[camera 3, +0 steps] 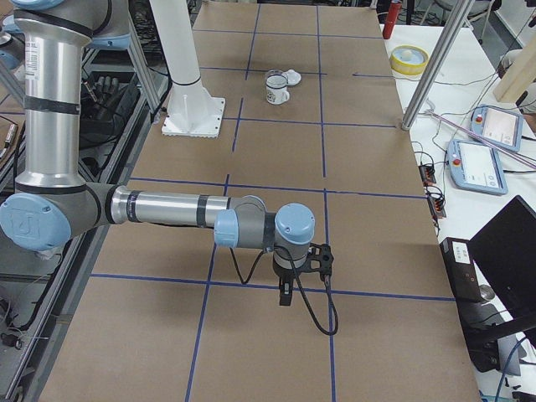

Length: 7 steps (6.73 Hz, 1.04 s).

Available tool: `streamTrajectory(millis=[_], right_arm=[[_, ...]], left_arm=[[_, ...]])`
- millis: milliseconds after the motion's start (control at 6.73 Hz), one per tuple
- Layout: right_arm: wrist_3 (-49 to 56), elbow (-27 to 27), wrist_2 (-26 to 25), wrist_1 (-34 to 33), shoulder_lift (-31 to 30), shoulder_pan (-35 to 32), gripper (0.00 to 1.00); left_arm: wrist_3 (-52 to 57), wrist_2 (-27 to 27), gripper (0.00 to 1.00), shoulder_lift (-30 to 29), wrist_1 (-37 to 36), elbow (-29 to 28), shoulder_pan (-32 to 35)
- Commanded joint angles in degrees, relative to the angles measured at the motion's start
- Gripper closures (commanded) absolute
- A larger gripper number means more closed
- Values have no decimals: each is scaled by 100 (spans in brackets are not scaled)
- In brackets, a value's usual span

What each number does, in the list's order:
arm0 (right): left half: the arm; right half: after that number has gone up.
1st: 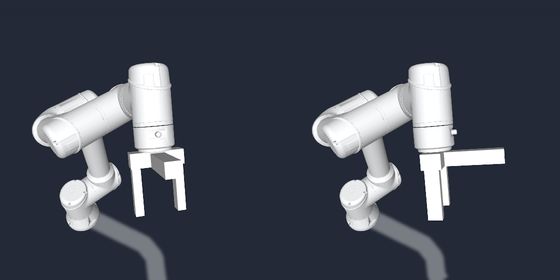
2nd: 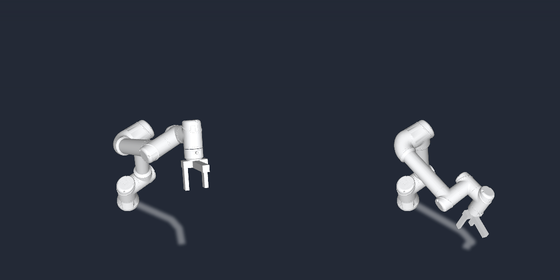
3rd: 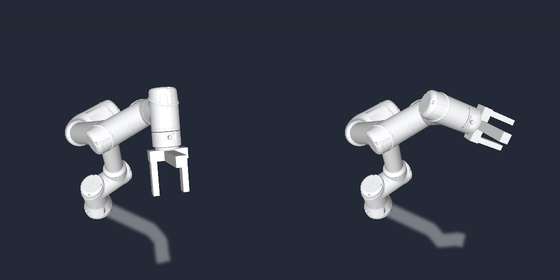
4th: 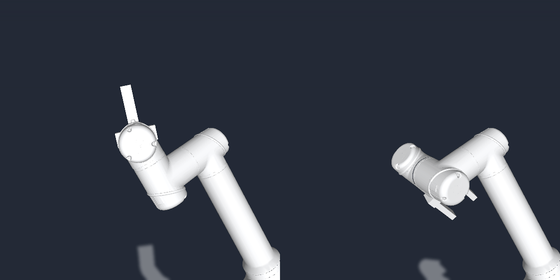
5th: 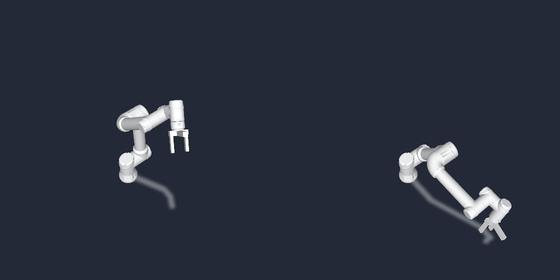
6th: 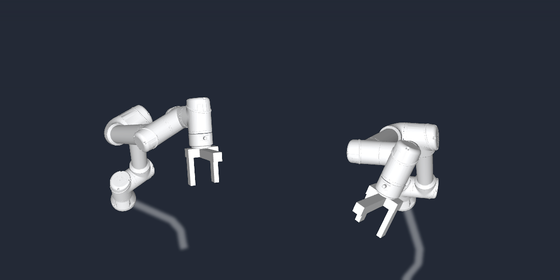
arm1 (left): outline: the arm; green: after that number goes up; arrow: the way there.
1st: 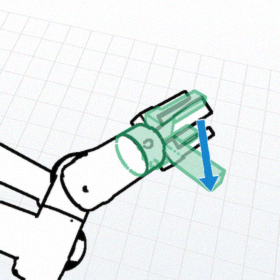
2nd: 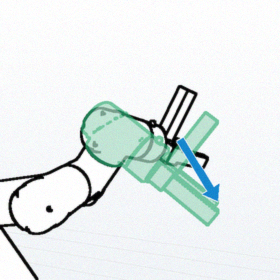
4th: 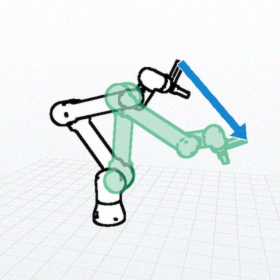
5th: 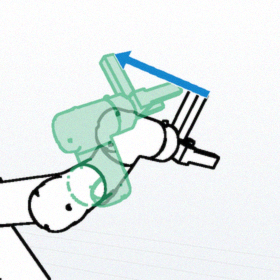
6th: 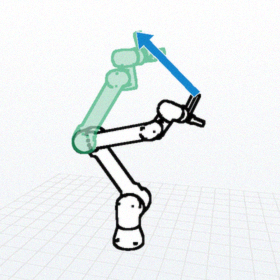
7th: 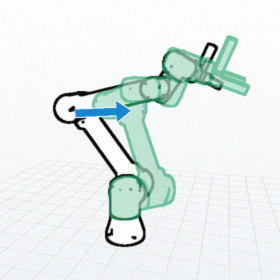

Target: Remove funnel from cup

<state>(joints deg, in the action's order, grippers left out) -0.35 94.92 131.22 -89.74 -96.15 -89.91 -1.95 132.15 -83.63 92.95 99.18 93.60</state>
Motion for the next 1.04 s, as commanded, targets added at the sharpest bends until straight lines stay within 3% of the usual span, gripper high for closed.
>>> streamTrajectory(millis=[0, 297, 446, 595, 892], right_arm=[[0, 0, 0, 0, 0, 0, 0], [0, 0, 0, 0, 0, 0, 0], [0, 0, 0, 0, 0, 0, 0], [0, 0, 0, 0, 0, 0, 0], [0, 0, 0, 0, 0, 0, 0]], left_arm=[[-7, -5, 0, -13, 12, -4, 0], [-173, -14, 0, -292, -22, 66, -8], [-827, -22, 0, -468, -83, 319, -26], [-1556, -22, 0, -539, -136, 922, -217], [-2742, -31, 0, -811, -461, 1995, -1218]])
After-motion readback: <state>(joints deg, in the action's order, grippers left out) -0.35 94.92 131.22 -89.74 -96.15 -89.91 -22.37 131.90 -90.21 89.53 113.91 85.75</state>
